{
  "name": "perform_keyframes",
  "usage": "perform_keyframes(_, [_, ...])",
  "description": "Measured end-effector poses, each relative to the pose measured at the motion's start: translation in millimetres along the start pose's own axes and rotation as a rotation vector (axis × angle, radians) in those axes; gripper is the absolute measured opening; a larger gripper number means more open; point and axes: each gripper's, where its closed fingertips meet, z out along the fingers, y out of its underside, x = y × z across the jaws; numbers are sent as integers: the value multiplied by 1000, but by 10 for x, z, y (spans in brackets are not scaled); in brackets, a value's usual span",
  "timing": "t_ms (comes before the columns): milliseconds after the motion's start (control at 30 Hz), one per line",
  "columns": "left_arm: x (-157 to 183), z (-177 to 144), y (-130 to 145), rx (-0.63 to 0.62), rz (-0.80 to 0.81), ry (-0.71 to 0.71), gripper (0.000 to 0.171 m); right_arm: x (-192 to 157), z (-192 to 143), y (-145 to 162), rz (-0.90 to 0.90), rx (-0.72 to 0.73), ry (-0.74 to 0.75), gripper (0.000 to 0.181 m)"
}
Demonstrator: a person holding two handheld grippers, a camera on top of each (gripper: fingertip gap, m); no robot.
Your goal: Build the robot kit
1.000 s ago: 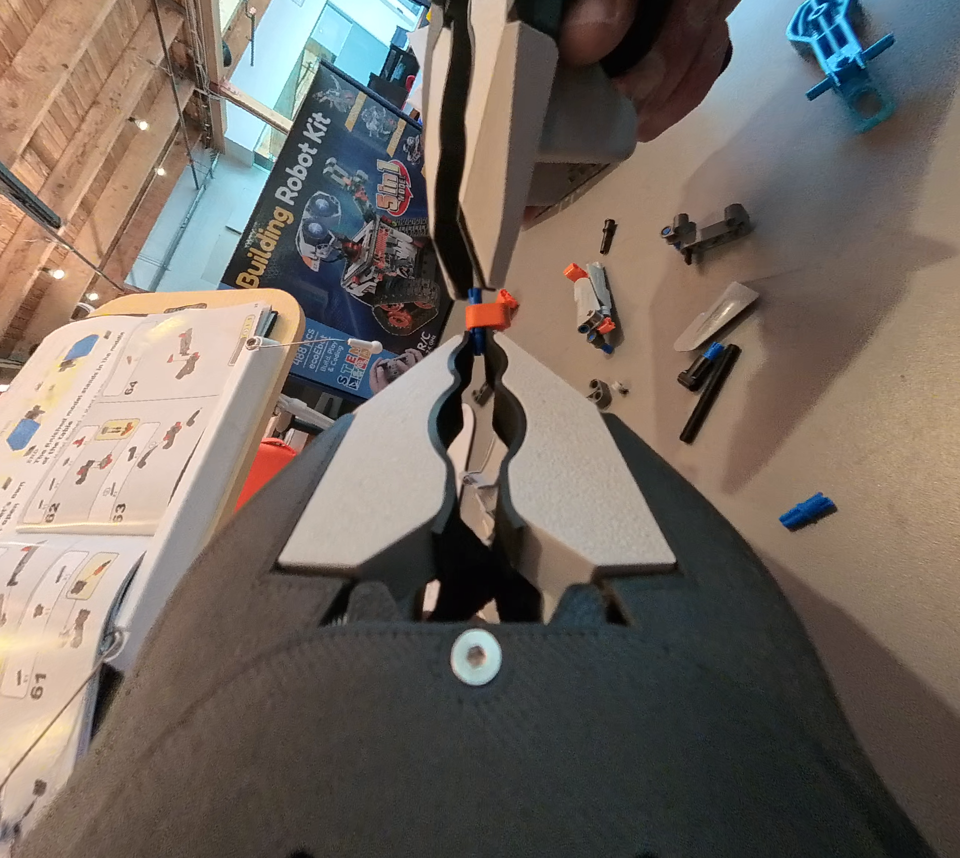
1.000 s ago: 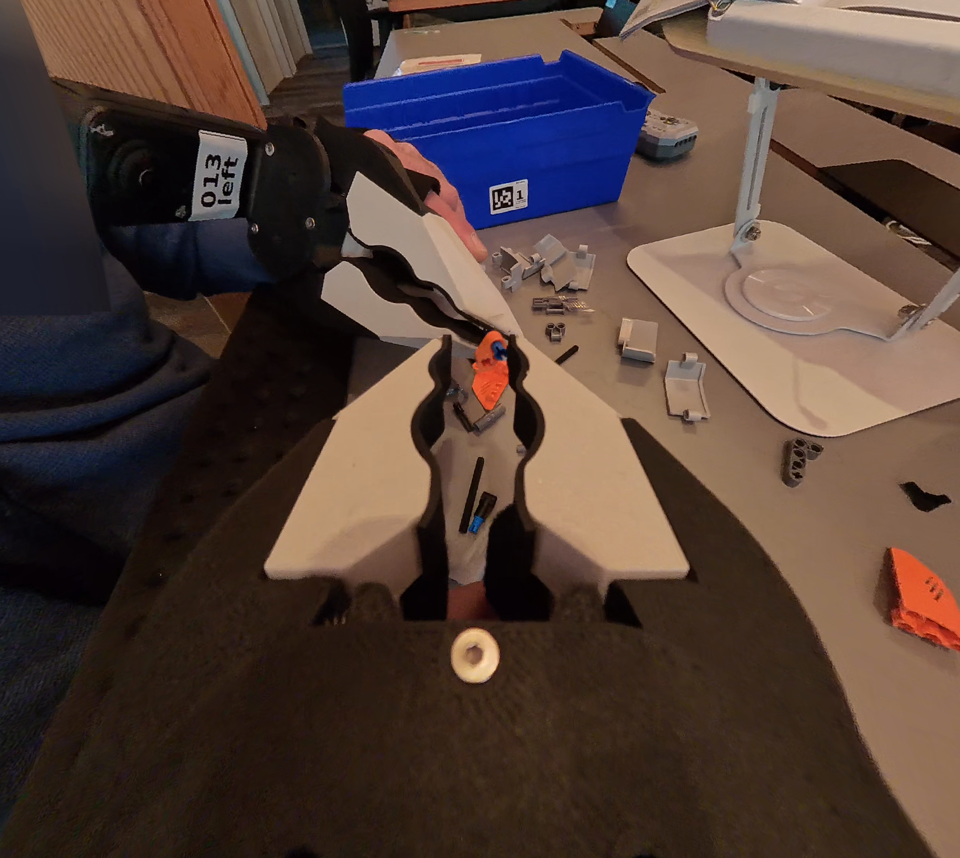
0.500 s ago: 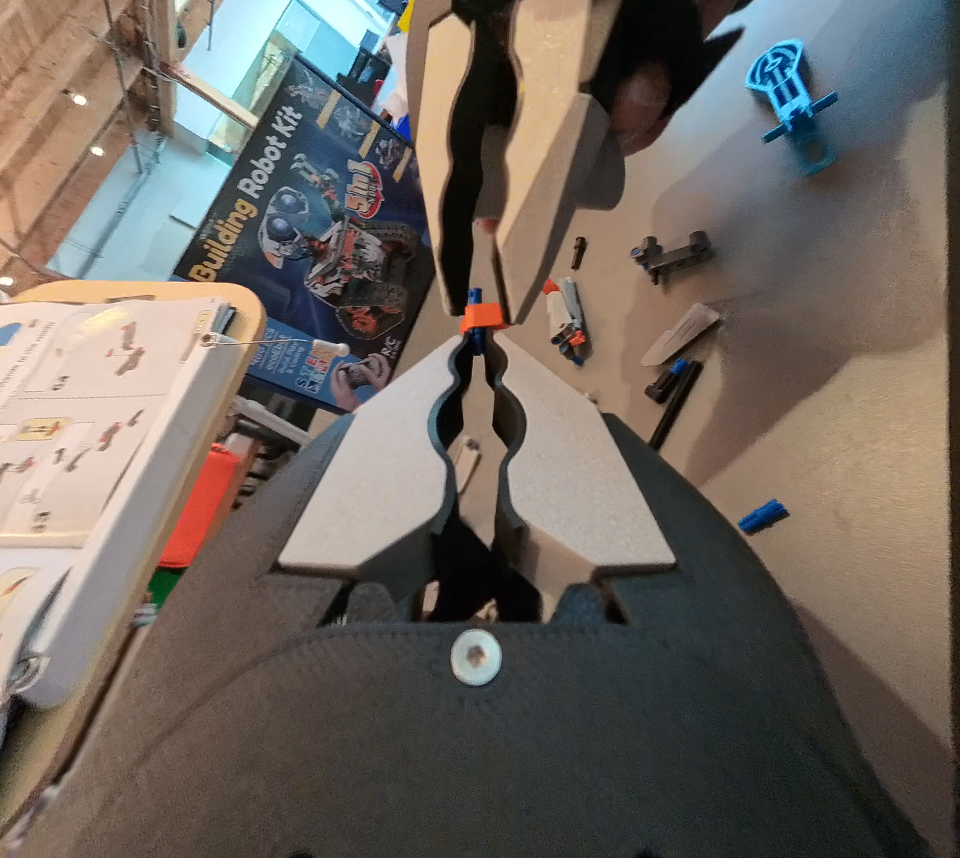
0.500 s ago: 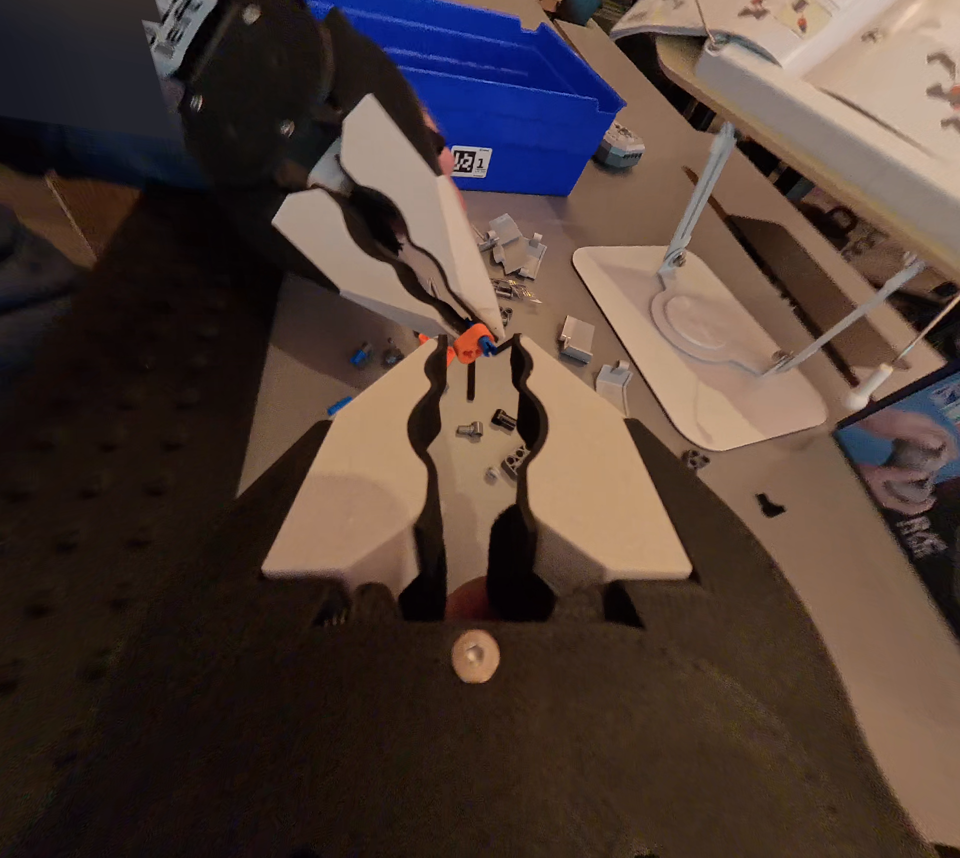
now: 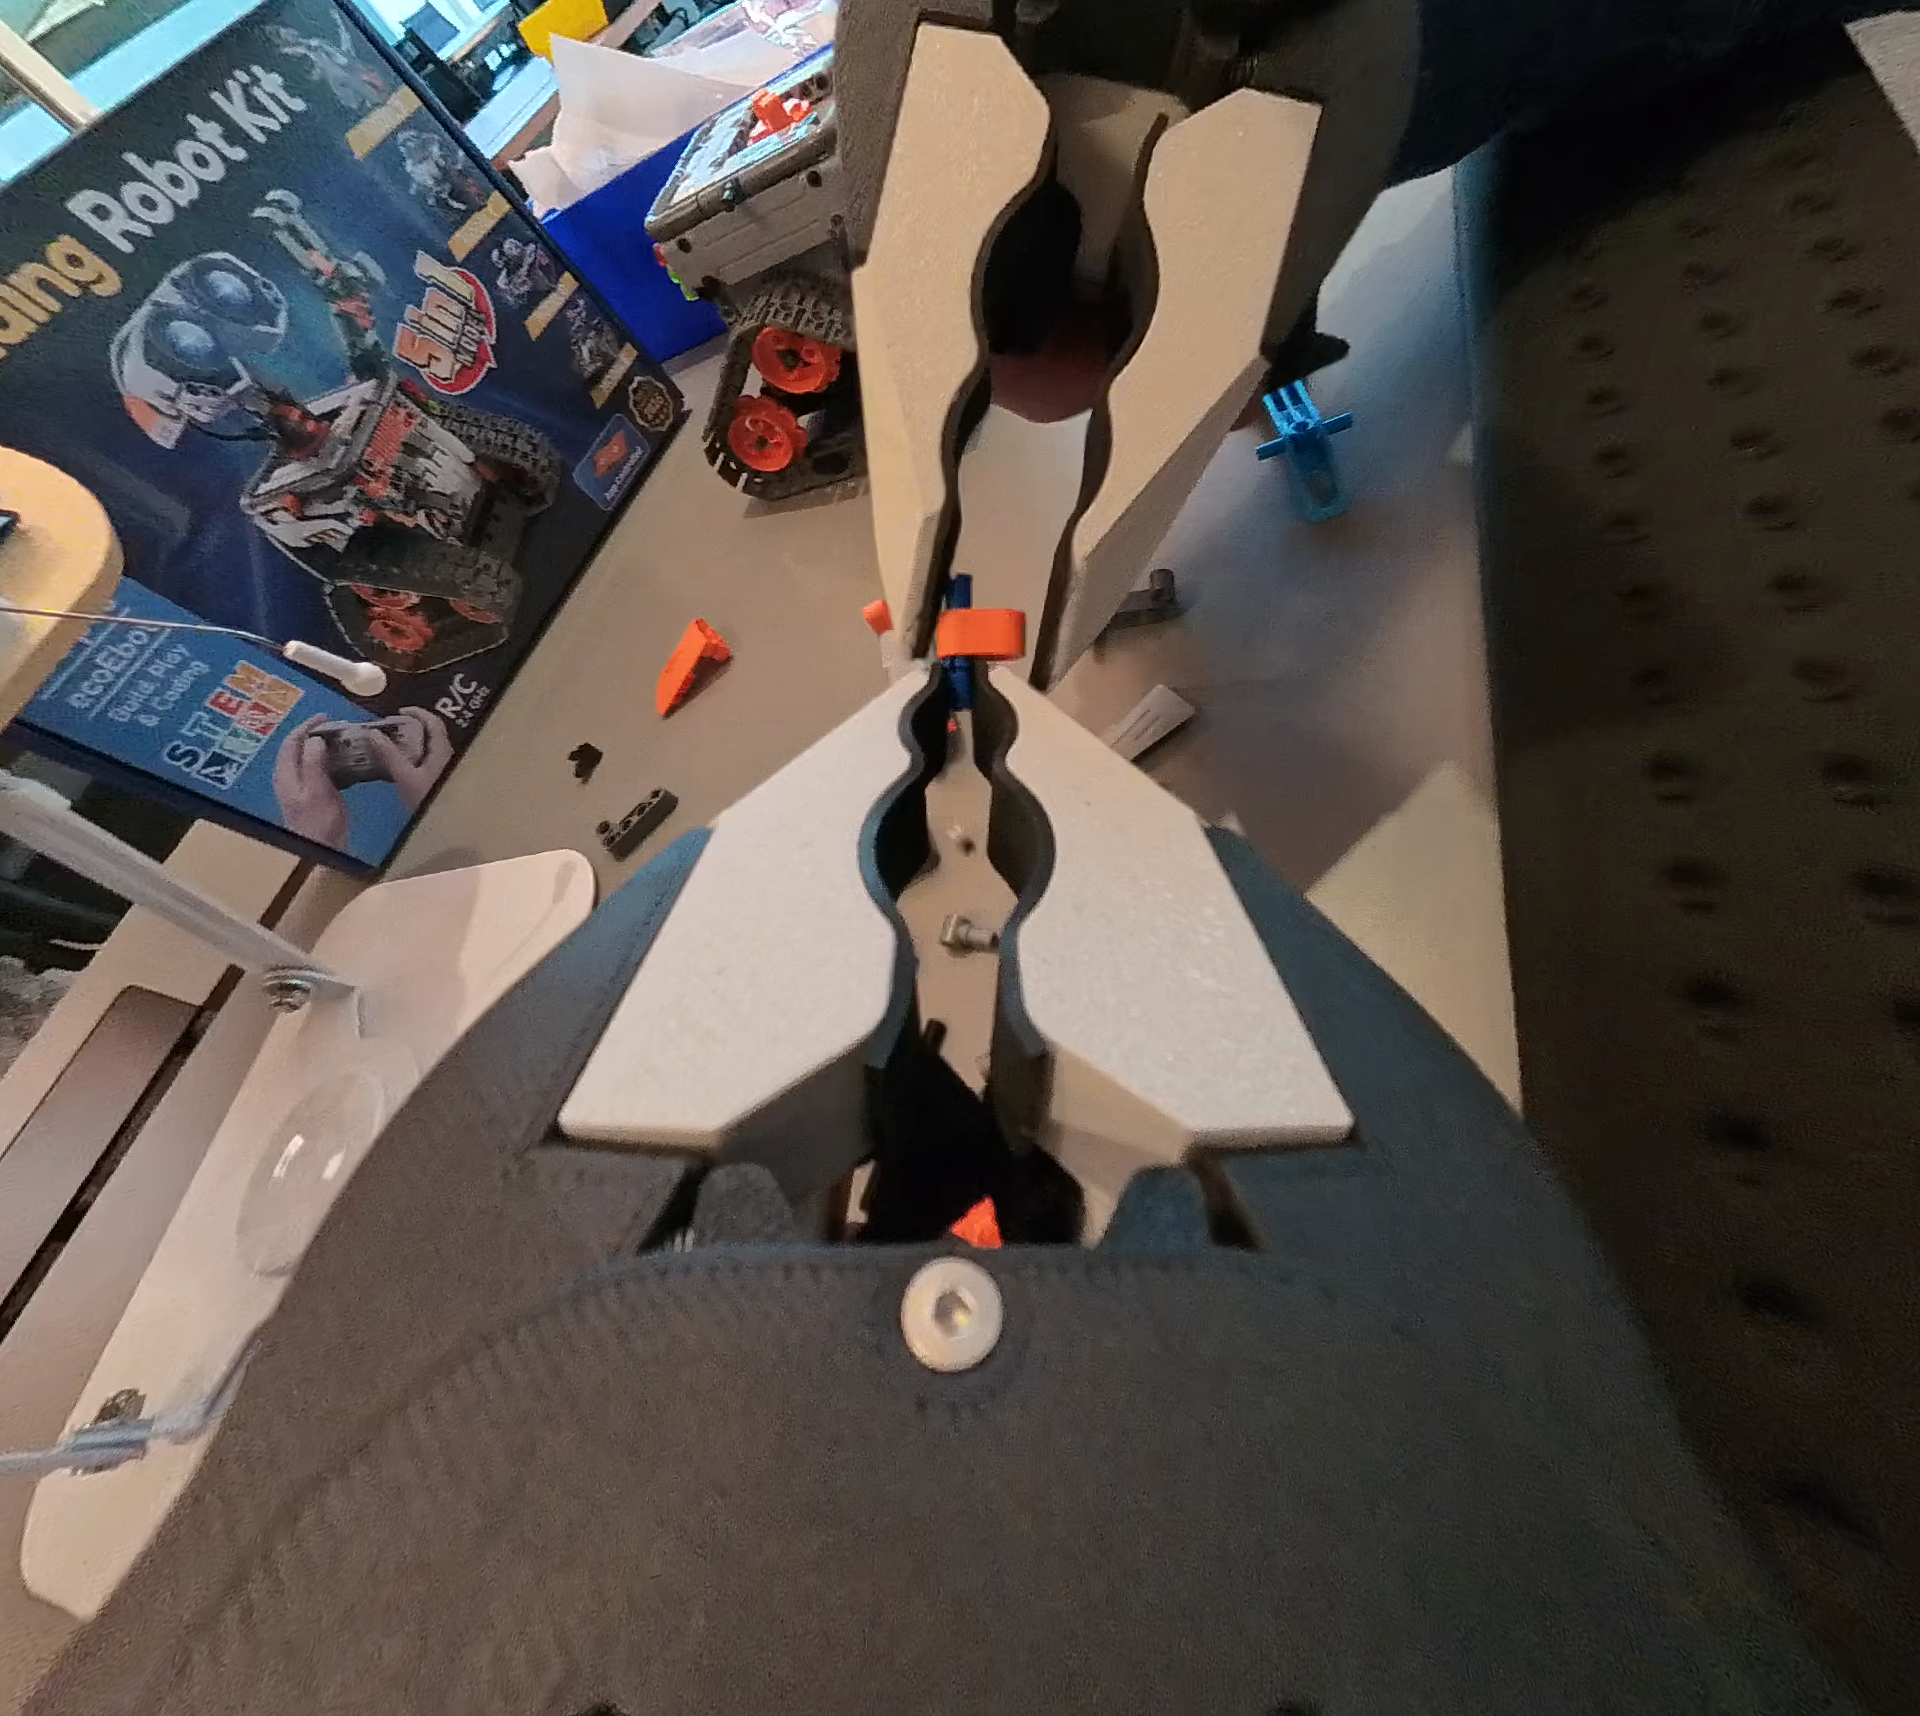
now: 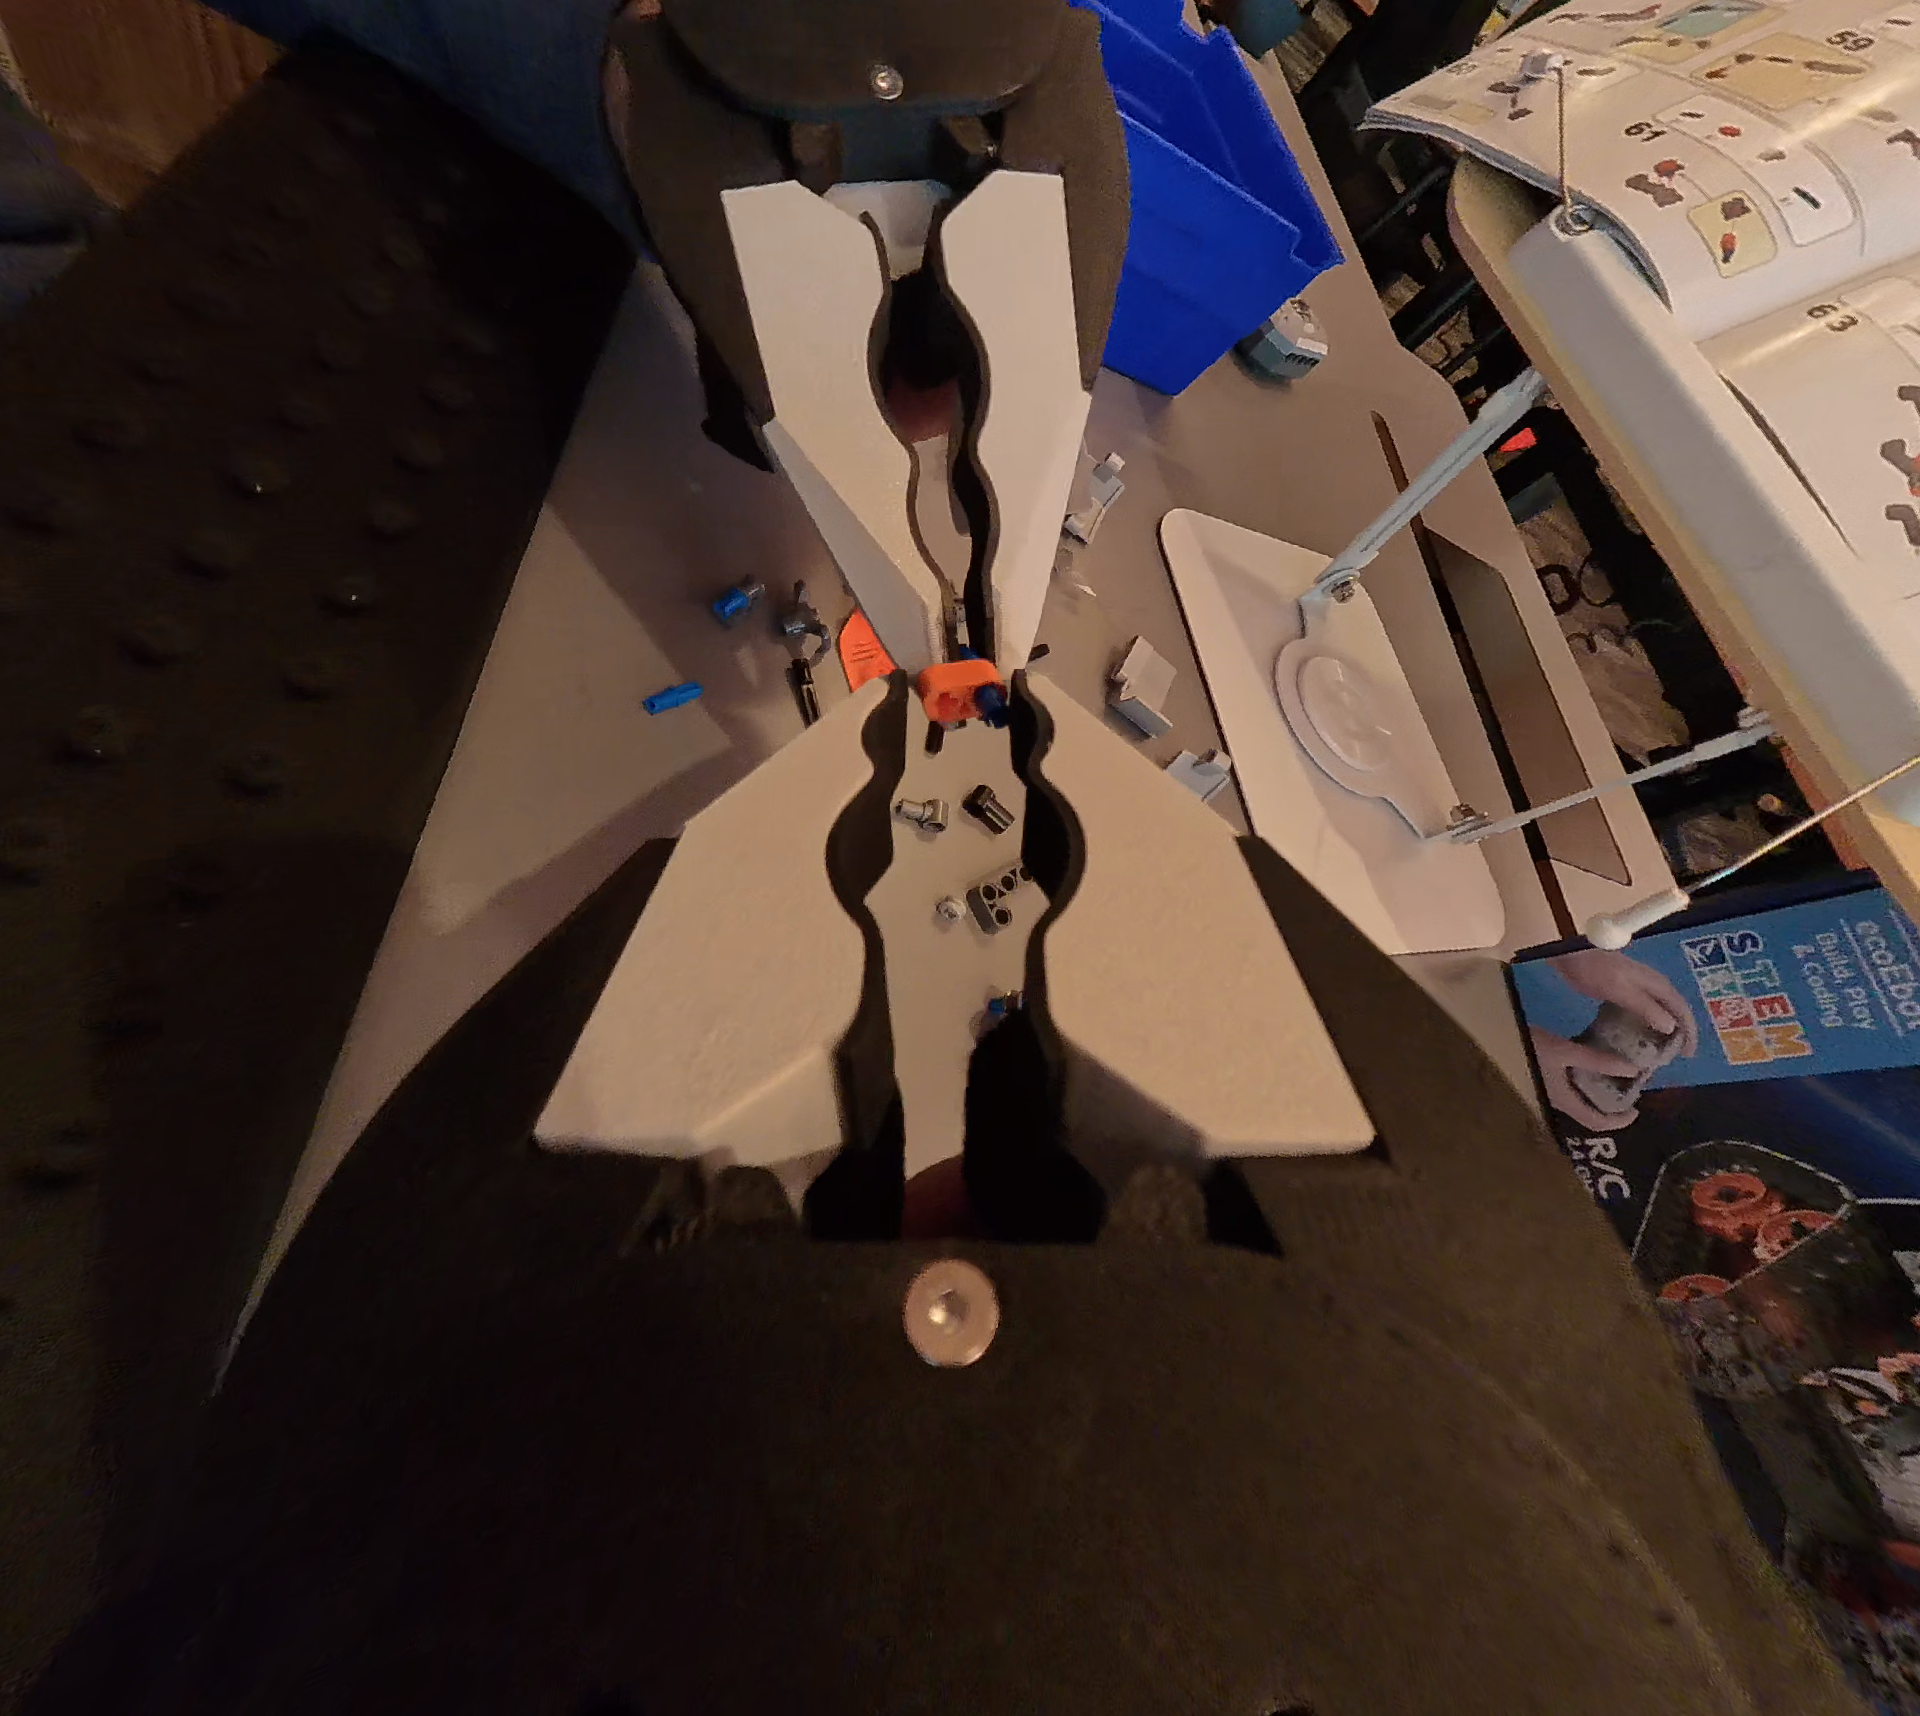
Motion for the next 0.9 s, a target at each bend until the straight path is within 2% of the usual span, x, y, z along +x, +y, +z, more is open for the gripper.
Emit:
perform_keyframes(533, [-62,-19,-44,39,-103,4,4,54,-28,-37,124,85,-30,13])
perform_keyframes(767, [-237,-81,-39,52,-170,-61,8,172,-113,-85,212,151,-23,13])
perform_keyframes(900, [-333,-162,-7,-10,-139,-128,14,178,-115,-59,213,141,-20,13])
